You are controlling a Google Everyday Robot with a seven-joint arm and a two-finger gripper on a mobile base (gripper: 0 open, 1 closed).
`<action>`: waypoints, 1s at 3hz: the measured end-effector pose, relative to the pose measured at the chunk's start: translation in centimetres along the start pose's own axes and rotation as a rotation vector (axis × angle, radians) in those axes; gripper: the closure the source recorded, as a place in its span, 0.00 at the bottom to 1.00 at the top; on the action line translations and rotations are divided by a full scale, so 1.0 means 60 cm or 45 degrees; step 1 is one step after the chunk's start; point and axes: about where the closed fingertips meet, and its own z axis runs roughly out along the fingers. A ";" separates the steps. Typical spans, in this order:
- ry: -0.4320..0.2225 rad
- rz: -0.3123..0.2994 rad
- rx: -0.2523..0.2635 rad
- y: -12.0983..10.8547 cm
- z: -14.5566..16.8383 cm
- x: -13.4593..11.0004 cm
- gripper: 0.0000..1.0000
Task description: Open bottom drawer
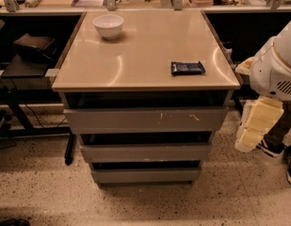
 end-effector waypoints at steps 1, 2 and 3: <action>0.012 -0.019 -0.023 0.016 0.035 -0.014 0.00; -0.037 -0.051 -0.102 0.062 0.128 -0.050 0.00; -0.117 -0.059 -0.276 0.144 0.300 -0.099 0.00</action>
Offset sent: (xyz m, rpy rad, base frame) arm -0.0052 0.1327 -0.2301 0.1445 0.0820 0.1376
